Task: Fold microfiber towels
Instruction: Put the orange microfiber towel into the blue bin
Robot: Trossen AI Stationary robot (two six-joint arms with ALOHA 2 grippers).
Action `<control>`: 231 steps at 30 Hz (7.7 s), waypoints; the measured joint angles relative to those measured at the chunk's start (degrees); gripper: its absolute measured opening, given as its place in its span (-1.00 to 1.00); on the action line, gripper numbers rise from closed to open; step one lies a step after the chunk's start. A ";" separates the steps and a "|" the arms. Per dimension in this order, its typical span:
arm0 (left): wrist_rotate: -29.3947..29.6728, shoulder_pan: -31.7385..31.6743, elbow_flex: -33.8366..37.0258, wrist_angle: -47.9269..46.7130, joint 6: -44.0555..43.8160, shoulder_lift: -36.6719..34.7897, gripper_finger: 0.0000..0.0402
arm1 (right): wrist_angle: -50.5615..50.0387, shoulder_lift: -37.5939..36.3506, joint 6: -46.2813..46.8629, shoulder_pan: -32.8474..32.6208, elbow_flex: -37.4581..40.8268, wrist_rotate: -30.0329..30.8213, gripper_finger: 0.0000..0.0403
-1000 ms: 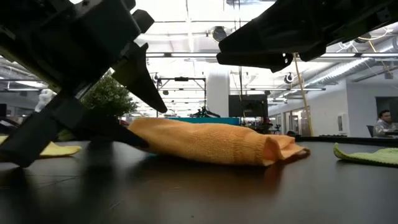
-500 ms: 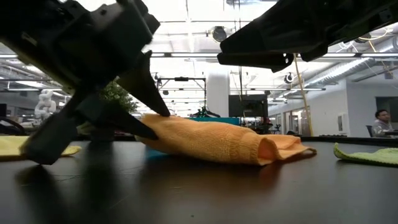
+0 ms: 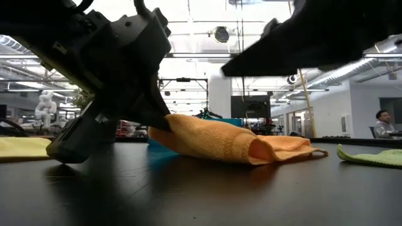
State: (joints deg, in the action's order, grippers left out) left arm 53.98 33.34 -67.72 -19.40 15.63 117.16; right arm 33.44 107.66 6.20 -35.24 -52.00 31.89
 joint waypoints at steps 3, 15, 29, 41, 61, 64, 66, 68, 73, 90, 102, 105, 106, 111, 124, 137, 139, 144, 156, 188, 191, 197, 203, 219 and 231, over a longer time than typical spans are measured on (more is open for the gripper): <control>-0.05 0.02 0.00 0.00 1.01 0.00 -0.94 | -6.52 3.77 -0.78 0.12 -5.28 1.81 -0.19; -1.12 0.59 0.00 -0.04 0.95 -1.24 -0.98 | -12.38 5.55 -1.25 0.01 -10.46 5.89 0.23; -2.54 0.48 -0.04 0.06 0.26 -5.64 -0.98 | -17.16 13.29 -4.49 0.39 -17.46 15.68 0.54; -3.48 0.09 -0.04 0.00 -1.13 -5.64 -0.96 | -31.38 16.26 6.51 0.00 -26.46 24.35 0.49; -3.56 0.07 -0.04 -0.36 -0.73 -5.64 -0.91 | -44.48 16.22 22.71 -0.59 -26.43 18.81 -0.36; -3.54 0.43 -0.07 -2.33 1.65 -5.64 -0.90 | -44.46 16.22 23.10 -0.61 -26.41 18.81 -0.65; -3.55 0.70 -0.07 -3.81 2.52 -5.64 -0.88 | -44.46 16.22 23.10 -0.59 -26.41 18.81 -0.86; -3.55 0.97 -0.07 -4.66 2.53 -5.64 -0.82 | -44.44 16.20 23.07 -0.59 -26.41 18.81 -0.96; -3.42 2.44 -0.07 -4.53 3.58 -5.64 -0.54 | -44.52 14.86 23.74 -0.46 -26.37 18.44 -0.96; -3.84 3.91 -0.09 8.62 4.53 -5.64 0.33 | -44.43 12.22 24.38 1.63 -26.37 14.44 -0.99; -13.09 -0.93 0.55 7.53 0.28 -4.71 0.34 | -43.17 12.22 22.65 1.55 -26.37 14.36 -0.99; -13.54 -0.96 0.57 7.34 0.35 -3.21 0.34 | -43.13 12.22 22.50 1.55 -26.37 14.33 -0.99; -13.52 -0.94 0.57 7.17 0.56 -2.82 0.34 | -43.04 12.22 22.45 1.55 -26.37 14.33 -0.99; -10.80 -0.92 0.57 7.71 0.80 -2.01 0.18 | -42.01 12.22 21.54 1.55 -26.37 14.31 -0.99; -9.51 -1.05 0.57 9.47 3.73 -2.01 -0.94 | -41.49 12.14 17.27 1.35 -26.37 14.13 -0.83; -8.89 -1.57 0.57 4.89 0.70 -5.81 -0.97 | -42.57 9.66 9.79 -2.52 -26.35 13.32 -0.01; -9.09 -1.57 0.57 3.92 -0.66 -7.70 -0.97 | -43.76 9.68 9.55 -3.04 -26.35 13.82 0.06; -10.41 -1.55 0.57 2.80 -0.94 -11.66 -0.98 | -47.71 9.70 12.15 -3.26 -26.33 14.75 0.19; -12.62 -1.55 0.57 -0.15 -1.41 -18.09 -0.98 | -41.21 9.70 14.24 -0.93 -19.22 18.94 0.43; -10.64 -0.31 2.28 -12.14 -16.20 -18.64 -0.97 | -12.53 9.44 3.40 1.79 -8.75 18.72 -0.99; -9.02 0.37 5.19 -8.86 -16.99 -18.64 -0.93 | -12.66 8.29 3.54 1.81 -9.26 17.24 -0.99; -9.08 0.48 13.01 2.25 -17.06 -18.62 -0.82 | -13.46 5.74 1.85 2.10 -10.41 16.85 -0.99; -7.49 2.73 13.93 4.28 -16.98 -18.62 -0.54 | -19.68 2.23 2.21 4.66 -11.42 15.73 -1.00; -0.76 7.98 13.86 2.90 -20.51 -27.43 -0.05 | -24.77 -6.86 3.77 13.13 -11.42 6.87 -1.00; 0.18 9.92 13.86 3.25 -26.70 -27.64 -0.05 | -23.79 -7.83 -2.35 15.62 -11.42 7.35 -1.00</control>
State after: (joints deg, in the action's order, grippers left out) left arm 54.16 43.27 -53.87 -16.15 -11.07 89.52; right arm 9.64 99.83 3.84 -19.63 -63.42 39.23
